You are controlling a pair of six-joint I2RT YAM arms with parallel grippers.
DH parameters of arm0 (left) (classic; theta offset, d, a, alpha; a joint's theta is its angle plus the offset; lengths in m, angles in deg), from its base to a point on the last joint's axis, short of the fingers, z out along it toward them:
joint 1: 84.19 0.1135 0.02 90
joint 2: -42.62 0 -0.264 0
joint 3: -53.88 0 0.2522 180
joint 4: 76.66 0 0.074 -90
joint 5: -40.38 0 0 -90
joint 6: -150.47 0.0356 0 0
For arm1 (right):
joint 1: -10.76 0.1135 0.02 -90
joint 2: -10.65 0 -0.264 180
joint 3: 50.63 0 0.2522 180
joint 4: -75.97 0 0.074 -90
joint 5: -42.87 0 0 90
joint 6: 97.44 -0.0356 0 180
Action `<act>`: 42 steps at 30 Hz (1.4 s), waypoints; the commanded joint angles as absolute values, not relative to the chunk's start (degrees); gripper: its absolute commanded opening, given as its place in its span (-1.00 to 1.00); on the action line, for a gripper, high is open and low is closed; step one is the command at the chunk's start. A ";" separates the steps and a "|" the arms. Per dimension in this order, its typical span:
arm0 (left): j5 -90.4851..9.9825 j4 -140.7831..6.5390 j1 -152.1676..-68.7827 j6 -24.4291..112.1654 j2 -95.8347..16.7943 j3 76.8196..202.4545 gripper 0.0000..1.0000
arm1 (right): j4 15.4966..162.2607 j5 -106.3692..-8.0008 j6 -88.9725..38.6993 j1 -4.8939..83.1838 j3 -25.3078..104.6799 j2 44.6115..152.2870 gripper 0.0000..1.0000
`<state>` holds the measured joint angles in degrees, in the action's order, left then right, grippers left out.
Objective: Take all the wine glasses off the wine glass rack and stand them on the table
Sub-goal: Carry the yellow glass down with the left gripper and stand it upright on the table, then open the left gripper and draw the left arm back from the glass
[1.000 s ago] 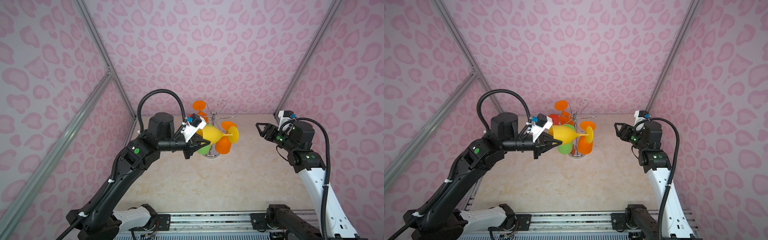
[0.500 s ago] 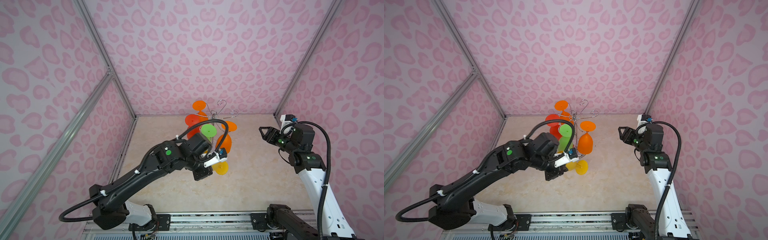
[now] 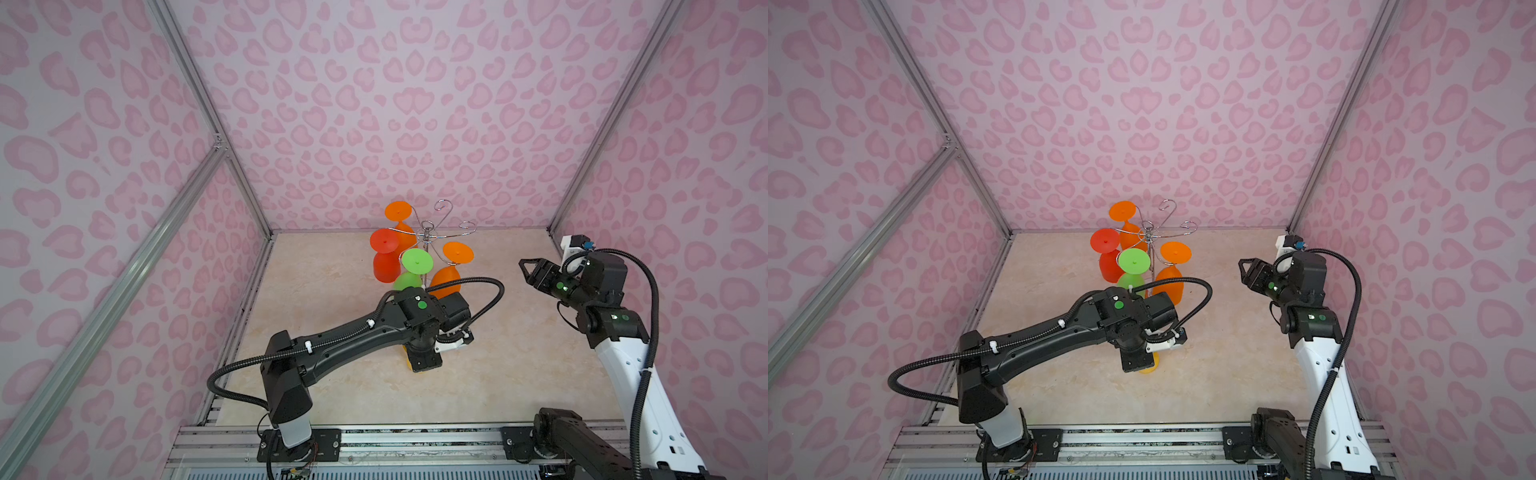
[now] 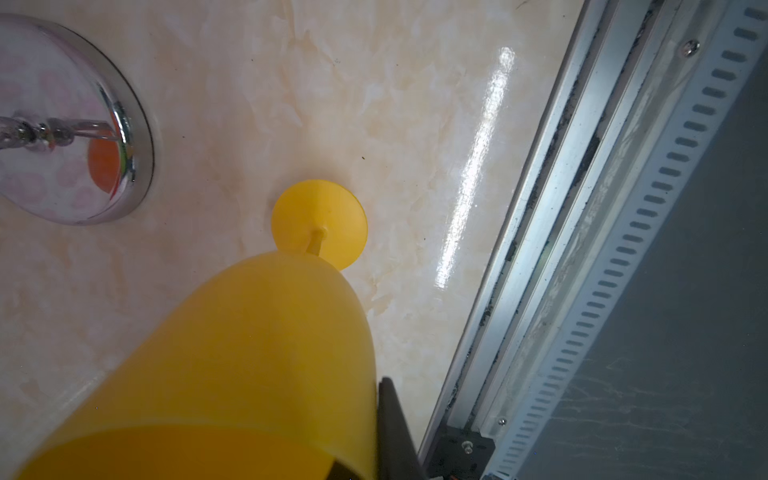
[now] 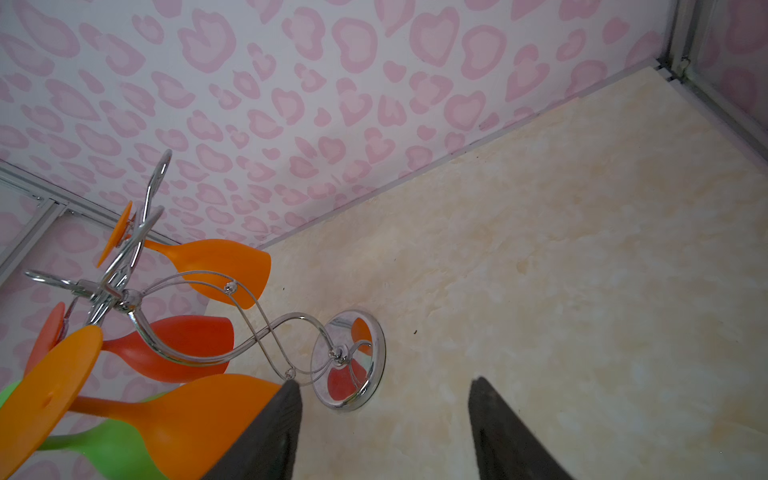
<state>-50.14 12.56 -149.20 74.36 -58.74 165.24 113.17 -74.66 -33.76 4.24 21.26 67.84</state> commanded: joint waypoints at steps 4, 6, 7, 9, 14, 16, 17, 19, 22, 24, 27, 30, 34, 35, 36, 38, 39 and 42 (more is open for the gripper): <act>-51.19 13.48 -149.22 74.19 -60.35 165.36 -0.97 | 111.20 -75.87 -33.57 3.25 19.72 67.87 0.29; -51.40 13.04 -149.22 74.36 -61.03 165.17 -0.97 | 110.84 -76.05 -33.72 3.05 19.38 67.87 0.29; -51.43 12.87 -149.22 74.45 -61.40 165.07 -0.97 | 110.77 -76.18 -33.80 3.03 19.21 67.84 0.29; -51.86 12.47 -149.22 74.62 -62.19 165.02 -0.97 | 110.68 -76.22 -33.85 2.94 18.95 67.87 0.29; -52.41 12.20 -149.22 75.01 -64.04 165.21 -0.96 | 110.77 -76.39 -33.76 2.68 18.61 67.69 0.29; -52.11 11.98 -149.22 75.40 -64.10 165.32 -0.97 | 110.80 -76.55 -33.75 2.59 18.63 67.54 0.29; -52.13 11.98 -149.22 75.48 -63.99 165.44 -0.96 | 110.75 -76.60 -33.77 2.54 18.64 67.54 0.29; -52.29 12.15 -149.22 75.68 -63.90 165.60 -0.88 | 110.66 -76.67 -33.87 2.53 18.45 67.51 0.29; -52.46 12.50 -149.15 75.81 -63.81 166.02 -0.74 | 110.31 -76.89 -34.13 2.50 18.04 67.60 0.29; -52.60 12.51 -149.14 75.70 -63.81 166.33 -0.67 | 109.91 -77.19 -34.24 2.50 17.70 67.68 0.29; -53.35 12.42 -149.05 75.39 -63.64 166.85 -0.56 | 109.54 -77.45 -34.50 2.50 17.37 67.69 0.29; -54.43 13.06 -149.05 75.10 -63.48 167.60 -0.46 | 109.38 -77.78 -34.46 2.54 17.12 67.68 0.28; -55.88 14.44 -149.05 74.59 -62.89 168.94 -0.31 | 109.26 -77.89 -34.49 2.51 16.92 67.60 0.28; -56.40 14.97 -149.05 74.40 -62.56 169.24 -0.29 | 109.31 -77.91 -34.47 2.51 16.84 67.60 0.28; -56.80 15.41 -149.05 74.24 -62.21 169.58 -0.18 | 109.26 -77.98 -34.51 2.50 16.83 67.60 0.28; -57.33 16.46 -149.05 73.85 -61.26 170.48 -0.06 | 109.00 -78.15 -34.75 2.50 16.70 67.54 0.28; -57.66 17.06 -149.05 73.52 -60.93 170.99 0.05 | 109.01 -78.20 -34.80 2.50 16.58 67.51 0.28; -58.51 19.38 -149.05 72.65 -59.25 173.02 0.23 | 108.84 -78.38 -34.88 2.48 16.43 67.51 0.28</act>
<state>-57.15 15.86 -149.07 73.93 -61.10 171.45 110.44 -77.48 -34.86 2.49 16.82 67.53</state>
